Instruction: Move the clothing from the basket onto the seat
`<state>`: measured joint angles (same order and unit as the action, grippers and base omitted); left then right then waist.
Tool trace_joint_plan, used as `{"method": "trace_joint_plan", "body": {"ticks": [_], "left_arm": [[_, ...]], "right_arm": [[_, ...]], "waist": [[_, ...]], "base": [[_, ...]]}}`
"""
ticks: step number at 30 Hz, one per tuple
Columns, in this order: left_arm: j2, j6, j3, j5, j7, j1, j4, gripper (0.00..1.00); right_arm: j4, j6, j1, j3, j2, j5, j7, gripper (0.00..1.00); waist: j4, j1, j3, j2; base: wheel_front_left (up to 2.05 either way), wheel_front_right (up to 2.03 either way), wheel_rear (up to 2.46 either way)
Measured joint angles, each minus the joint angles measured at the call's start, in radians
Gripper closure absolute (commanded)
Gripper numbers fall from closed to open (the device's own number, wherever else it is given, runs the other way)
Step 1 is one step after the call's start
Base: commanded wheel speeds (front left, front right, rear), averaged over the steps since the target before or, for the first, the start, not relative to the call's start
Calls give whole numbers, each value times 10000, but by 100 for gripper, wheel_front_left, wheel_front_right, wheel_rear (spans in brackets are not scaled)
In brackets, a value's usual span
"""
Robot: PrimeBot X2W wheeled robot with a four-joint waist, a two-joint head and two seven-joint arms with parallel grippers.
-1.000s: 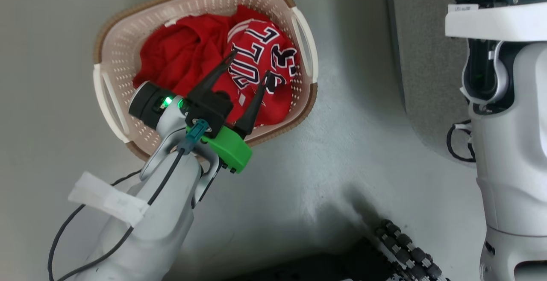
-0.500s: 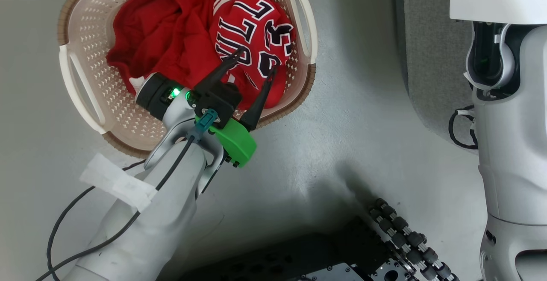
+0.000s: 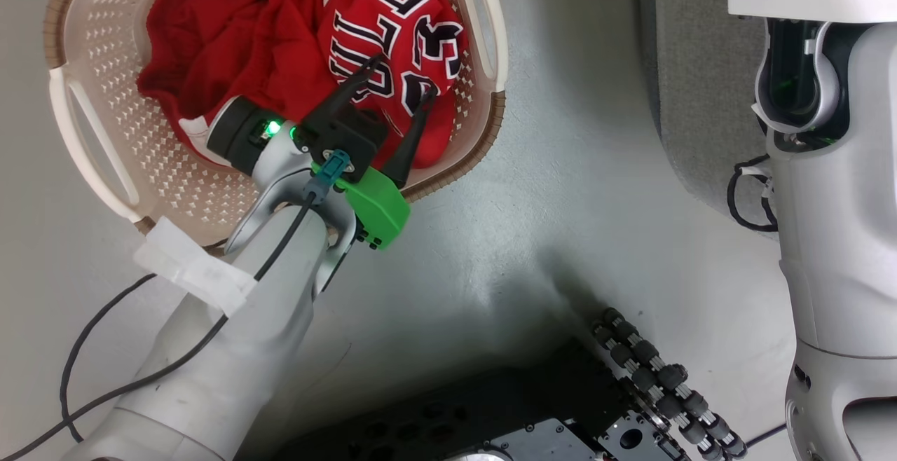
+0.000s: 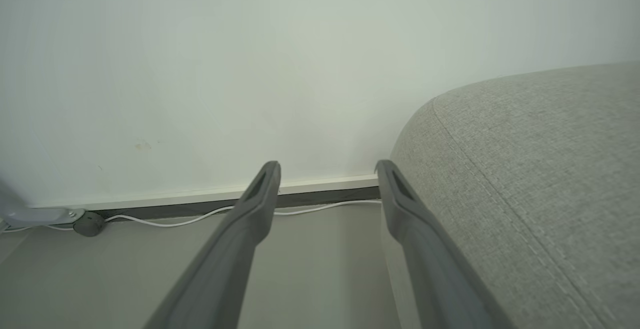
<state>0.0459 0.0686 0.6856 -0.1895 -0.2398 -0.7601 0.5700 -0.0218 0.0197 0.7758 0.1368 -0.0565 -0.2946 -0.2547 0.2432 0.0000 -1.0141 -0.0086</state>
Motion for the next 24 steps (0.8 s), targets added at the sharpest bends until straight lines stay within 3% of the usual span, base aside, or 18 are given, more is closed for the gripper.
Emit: {"method": "trace_joint_plan", "body": {"ticks": [12,13,14,15,16,24], "left_arm": [[0,-263,-27,0,0,-479,1011,0],[0,-263,-19,0,-2,-508,1049,5],[0,-263,-10,-13,-2,-539,1091,39],[0,-263,10,-25,-2,-582,1145,63],[0,-263,48,-27,-2,-621,1200,100],[0,-232,368,-213,-81,-699,1465,100]], "right_arm": [[19,100,203,224,-2,-90,-2,0],[17,102,203,236,0,-90,0,0],[15,102,203,247,0,-92,-2,0],[6,128,203,255,0,-98,0,0],[-4,169,203,255,0,-109,0,0],[-221,173,200,171,0,-127,0,0]], "waist": [[168,0,-194,0],[173,0,-199,0],[177,0,-202,0],[181,0,-202,0],[185,0,-199,0],[167,0,41,0]], "base": [[0,0,0],[0,0,0],[0,0,0],[0,0,0],[0,0,0],[0,0,0]]}}
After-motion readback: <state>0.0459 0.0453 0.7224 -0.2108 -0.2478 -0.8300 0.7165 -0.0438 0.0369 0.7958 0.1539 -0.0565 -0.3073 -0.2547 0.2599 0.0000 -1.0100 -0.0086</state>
